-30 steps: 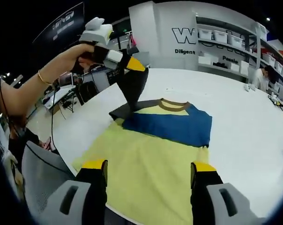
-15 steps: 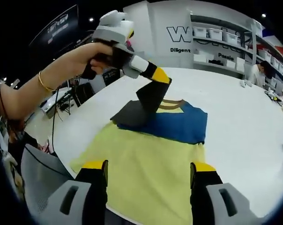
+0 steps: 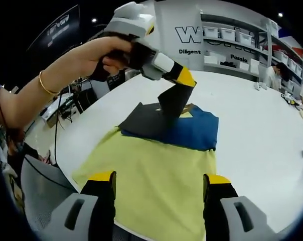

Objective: Fold the garment on the visible template until the final outline fits inside the template.

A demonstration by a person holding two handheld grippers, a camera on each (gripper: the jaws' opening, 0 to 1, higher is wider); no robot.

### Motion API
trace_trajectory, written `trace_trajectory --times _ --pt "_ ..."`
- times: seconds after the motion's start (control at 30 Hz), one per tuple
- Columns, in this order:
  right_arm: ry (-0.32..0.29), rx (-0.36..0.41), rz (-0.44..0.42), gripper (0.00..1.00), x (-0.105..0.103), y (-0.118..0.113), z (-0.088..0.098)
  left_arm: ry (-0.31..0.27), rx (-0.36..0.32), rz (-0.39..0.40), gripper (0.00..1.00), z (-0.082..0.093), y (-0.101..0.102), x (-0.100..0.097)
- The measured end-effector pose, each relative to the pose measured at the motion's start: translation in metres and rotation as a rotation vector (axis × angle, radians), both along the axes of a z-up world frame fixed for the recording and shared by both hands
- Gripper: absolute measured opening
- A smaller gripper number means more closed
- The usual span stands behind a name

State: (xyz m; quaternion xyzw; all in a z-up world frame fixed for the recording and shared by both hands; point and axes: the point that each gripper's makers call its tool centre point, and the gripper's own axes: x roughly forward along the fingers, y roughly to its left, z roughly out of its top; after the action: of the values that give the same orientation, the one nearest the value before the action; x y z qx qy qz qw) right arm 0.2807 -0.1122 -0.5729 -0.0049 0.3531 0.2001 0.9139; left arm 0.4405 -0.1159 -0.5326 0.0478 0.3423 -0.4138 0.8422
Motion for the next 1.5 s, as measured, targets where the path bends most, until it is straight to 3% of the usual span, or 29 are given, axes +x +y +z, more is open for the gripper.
trace_trajectory --times 0.1,0.2,0.33,0.53,0.97,1.5 --pt "0.002 0.003 -0.002 0.69 0.000 -0.001 -0.001 -0.004 0.051 -0.022 0.08 -0.015 0.001 -0.002" --pt "0.007 0.000 -0.003 0.69 0.001 -0.001 -0.002 -0.017 0.059 -0.041 0.09 -0.017 -0.005 0.001" --pt "0.011 0.001 -0.005 0.69 0.001 -0.001 -0.003 -0.044 0.041 -0.063 0.21 -0.010 -0.010 0.003" --pt "0.015 0.010 -0.018 0.68 0.006 -0.001 -0.006 -0.027 0.015 -0.057 0.33 -0.002 -0.002 0.008" --pt "0.025 0.021 -0.027 0.70 0.017 -0.001 -0.011 -0.019 0.082 0.019 0.46 -0.012 0.053 0.028" --pt "0.038 0.023 -0.077 0.73 0.024 -0.015 -0.025 0.000 0.148 0.128 0.43 -0.029 0.154 0.045"
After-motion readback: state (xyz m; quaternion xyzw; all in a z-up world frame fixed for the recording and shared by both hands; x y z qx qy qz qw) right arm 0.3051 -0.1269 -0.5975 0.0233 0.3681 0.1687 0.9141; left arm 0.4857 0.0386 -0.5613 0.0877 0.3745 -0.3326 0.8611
